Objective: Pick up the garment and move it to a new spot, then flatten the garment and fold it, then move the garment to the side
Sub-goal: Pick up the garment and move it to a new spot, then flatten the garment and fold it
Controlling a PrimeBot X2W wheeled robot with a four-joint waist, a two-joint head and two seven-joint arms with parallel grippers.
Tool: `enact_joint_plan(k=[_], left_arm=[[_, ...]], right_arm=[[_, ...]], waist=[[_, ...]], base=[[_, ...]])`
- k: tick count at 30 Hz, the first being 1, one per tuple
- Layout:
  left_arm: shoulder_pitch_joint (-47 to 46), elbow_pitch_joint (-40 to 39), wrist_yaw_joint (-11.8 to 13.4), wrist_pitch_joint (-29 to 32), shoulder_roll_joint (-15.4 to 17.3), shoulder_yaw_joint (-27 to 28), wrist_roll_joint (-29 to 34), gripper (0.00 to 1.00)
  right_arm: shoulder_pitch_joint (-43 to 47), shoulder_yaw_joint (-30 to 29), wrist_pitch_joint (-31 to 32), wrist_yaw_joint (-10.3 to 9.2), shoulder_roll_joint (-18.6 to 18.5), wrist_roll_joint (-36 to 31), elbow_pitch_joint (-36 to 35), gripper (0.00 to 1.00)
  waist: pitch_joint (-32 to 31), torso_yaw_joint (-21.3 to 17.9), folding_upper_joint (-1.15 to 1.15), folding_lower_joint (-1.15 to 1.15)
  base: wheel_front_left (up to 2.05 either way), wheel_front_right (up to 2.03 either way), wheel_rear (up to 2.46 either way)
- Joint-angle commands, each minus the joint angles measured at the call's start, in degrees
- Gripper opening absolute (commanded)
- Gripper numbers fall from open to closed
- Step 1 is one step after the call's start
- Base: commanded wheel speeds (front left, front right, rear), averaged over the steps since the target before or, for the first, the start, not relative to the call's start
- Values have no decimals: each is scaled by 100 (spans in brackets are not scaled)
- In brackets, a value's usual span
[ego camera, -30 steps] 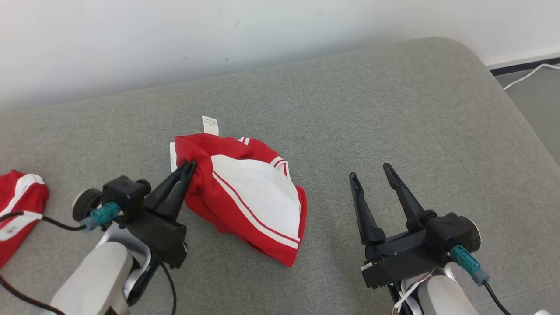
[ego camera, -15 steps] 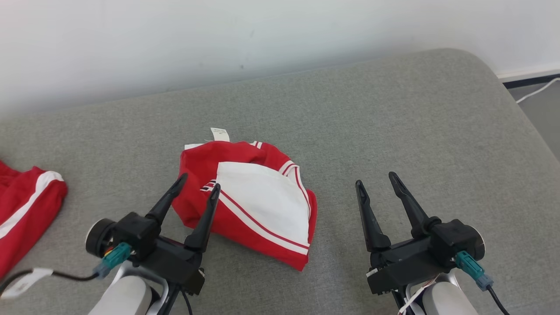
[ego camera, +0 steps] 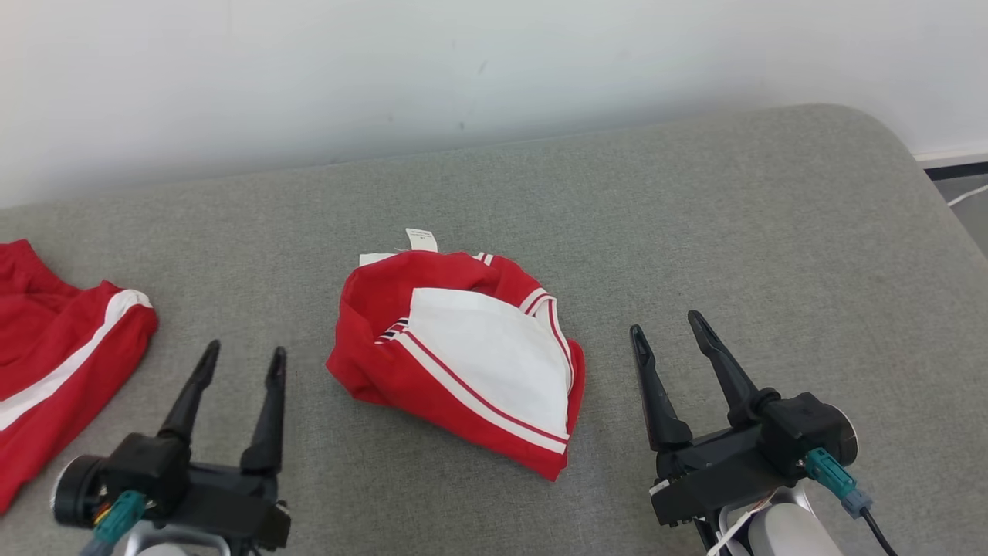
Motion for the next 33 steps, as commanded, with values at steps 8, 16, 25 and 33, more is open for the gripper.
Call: enact_joint_plan(k=[8,16,25,33], left_arm=[[625,-211,207,-41,-30,826,162,100],[1178,-465,287,-41,-260,1513,297,100],[1410,-492,133,-41,-647,1807,511,100],[1380,-455,-40,-41,-808,2012,687,100]], right_arm=[[109,-39,-19,2,-73,49,70,100],[162,1,-19,2,-167,182,350,100],[-158,282,88,2,-358,569,1102,100],[-786,677,462,2,-462,1100,1855,100]], waist=[[-29,199,0,0],[-116,406,0,0],[-186,632,0,0],[-169,724,0,0]], base=[[0,0,0],[0,0,0],[0,0,0],[0,0,0]])
